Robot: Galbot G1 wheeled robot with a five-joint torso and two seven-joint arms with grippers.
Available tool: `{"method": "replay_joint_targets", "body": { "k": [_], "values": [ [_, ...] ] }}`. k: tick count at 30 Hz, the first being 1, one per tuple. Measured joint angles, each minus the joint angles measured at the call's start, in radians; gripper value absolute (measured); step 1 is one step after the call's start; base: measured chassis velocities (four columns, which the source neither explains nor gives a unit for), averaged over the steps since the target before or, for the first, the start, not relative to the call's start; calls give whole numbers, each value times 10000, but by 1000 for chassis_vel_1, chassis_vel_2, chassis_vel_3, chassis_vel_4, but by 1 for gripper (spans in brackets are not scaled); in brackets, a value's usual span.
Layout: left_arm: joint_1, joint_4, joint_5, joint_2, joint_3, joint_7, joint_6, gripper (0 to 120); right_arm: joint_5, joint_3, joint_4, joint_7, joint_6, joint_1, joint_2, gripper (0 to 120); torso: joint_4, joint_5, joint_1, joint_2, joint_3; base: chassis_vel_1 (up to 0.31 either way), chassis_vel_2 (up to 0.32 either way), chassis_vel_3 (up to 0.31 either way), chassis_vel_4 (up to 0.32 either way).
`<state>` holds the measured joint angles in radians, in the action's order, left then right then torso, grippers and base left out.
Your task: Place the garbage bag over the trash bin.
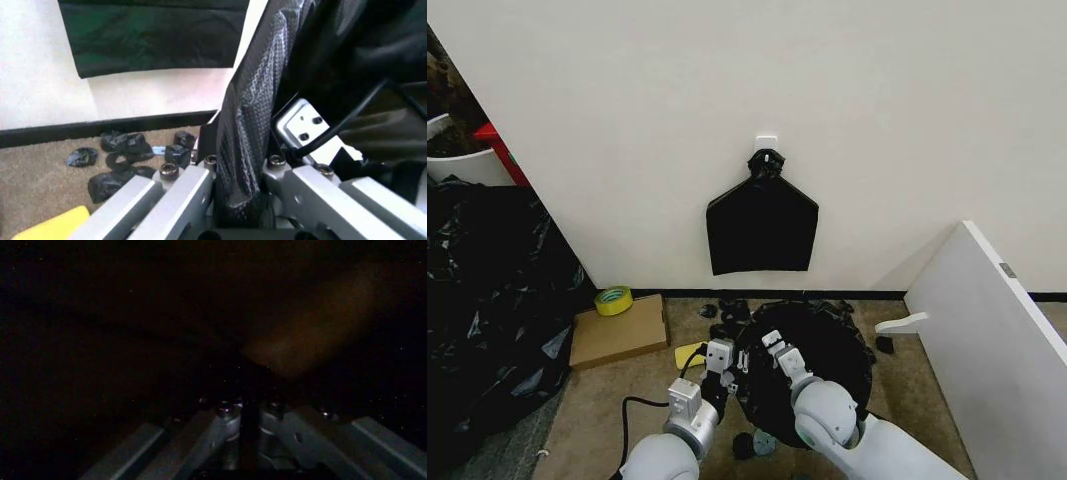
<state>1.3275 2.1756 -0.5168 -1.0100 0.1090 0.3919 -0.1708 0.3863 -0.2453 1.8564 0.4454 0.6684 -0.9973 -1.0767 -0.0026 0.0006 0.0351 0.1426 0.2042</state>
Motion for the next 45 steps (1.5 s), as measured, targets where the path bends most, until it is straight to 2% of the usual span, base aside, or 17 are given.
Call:
{"method": "replay_joint_targets", "body": {
  "k": [4, 12, 18, 22, 29, 31, 35, 38, 45],
  "values": [
    [-19, 2, 17, -16, 58, -22, -1, 1, 172, -115, 193, 24, 286, -135, 94, 0, -1, -1, 0, 0, 0, 0, 0, 0, 0],
    [23, 38, 71, -21, 120, -30, -6, 1, -93, -256, -22, 259, -69, 32, -102, 0, 2, 0, 0, 0, 0, 0, 0, 0, 0],
    [32, 61, 80, -8, 71, -31, -15, 1, 171, -268, 197, 391, 251, -130, 187, 0, -1, -1, 0, 0, 0, 0, 0, 0, 0],
    [27, 61, 81, -31, 102, -35, -24, 1, -50, -299, 232, 266, 212, -358, 86, 0, -2, 0, 0, 0, 0, 0, 0, 0, 0],
    [128, 160, 107, 53, 99, -50, -47, 1, -380, -154, -117, -95, -1059, -310, -75, 0, 1, -1, 0, 0, 0, 0, 0, 0, 0],
    [152, 184, 110, 84, 89, -52, -49, 1, -383, -127, -127, -93, -973, -303, -49, 0, 1, 0, 0, 0, 0, 0, 0, 0, 0],
    [171, 210, 144, 115, 77, -65, -56, 1, -372, -149, 184, -108, -8, -452, 160, 0, -1, -2, 0, 0, 0, 0, 0, 0, 0],
    [179, 210, 154, 89, 76, -66, -59, 1, -364, -191, 398, -291, 141, -543, 169, 0, -1, -1, 0, 0, 0, 0, 0, 0, 0],
    [240, 215, 179, 85, 88, -65, -89, 1, -584, -260, 110, -355, -688, -380, -19, 0, 2, 0, 0, 0, 0, 0, 0, 0, 0]
  ]
}}
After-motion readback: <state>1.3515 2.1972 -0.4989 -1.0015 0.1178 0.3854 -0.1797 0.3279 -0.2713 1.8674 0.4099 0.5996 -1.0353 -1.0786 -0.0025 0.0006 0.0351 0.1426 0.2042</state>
